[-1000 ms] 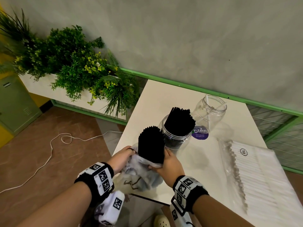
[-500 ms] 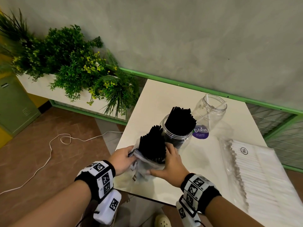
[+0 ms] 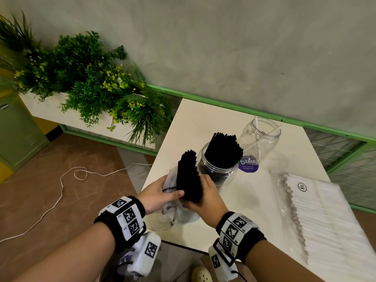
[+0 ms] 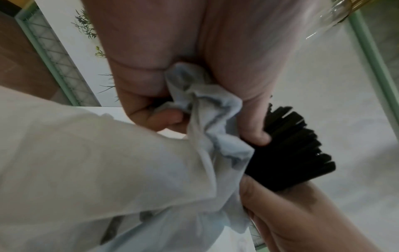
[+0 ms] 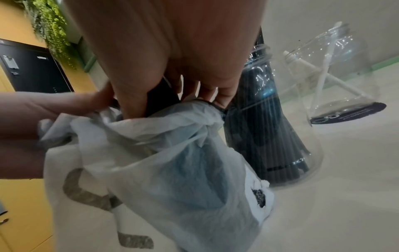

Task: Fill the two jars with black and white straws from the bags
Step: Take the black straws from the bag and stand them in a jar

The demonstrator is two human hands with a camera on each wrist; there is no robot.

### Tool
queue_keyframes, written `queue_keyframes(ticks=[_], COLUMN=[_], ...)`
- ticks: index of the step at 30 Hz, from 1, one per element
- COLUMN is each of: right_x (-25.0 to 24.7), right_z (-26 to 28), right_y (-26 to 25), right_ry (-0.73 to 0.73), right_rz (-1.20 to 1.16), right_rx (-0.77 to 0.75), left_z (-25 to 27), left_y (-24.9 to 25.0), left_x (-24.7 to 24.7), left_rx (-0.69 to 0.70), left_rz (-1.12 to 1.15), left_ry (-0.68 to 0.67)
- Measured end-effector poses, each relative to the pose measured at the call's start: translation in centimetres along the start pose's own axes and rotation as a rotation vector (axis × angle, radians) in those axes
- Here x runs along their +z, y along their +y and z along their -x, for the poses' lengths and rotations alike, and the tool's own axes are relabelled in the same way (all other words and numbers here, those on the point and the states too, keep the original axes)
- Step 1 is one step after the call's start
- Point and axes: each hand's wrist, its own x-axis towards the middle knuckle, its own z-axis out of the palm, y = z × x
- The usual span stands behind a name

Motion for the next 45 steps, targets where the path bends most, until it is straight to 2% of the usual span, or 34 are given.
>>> queue_keyframes(ticks=[5,14,18,21,25,30,34,40,45], right_x=[-0.6,-2.5,-2.2,-1.9,-2.0,-2.5,-3.0,-2.3,-2.3], right_z=[-0.3,-1.6,-1.6,-1.8,-2.0,-2.2,-3.3,-4.0,-3.9], right_y=[-1.0,-2.9,-3.4,-3.3,-2.3,-1.8,-1.8,-1.1,-1.0], right_ry=[-0.029,0.069,0.127,0.162,0.084,-0.223,-0.187,-0.06,-0.125], right_rz=[-0.061,-0.167,-0.132,-0.022,-0.012,0.057,0.074,-0.06,0.024], right_rx=[0.04,-0.032,-0.079,-0.102,-0.006,-0.063,-0.123,-0.043,-0.056], left_z=[-0.5,-0.8,-0.8,-0.9,-1.0,-1.1,-1.4,-1.6,-1.6], left_y=[-1.3,-0.7,-0.7,-0.4,-0.6,-1.3,-0.9,-1.1,-1.4], left_x=[0.1,-0.7,-0.2,0.4,0.2,-0.6,-0.6,-1.2,-0.9], left_rx=[-0.016,0.01,0.009,0.026,0.012,-0.004,0.013,0.003,-0.021], left_rz=[-0.031,0.241,0.367,0.393,0.366,0.325,0.322,0.357,0.329], left_ry=[0.038,0.215,0.267,0.252,0.219,0.23,0.233,0.287,0.264])
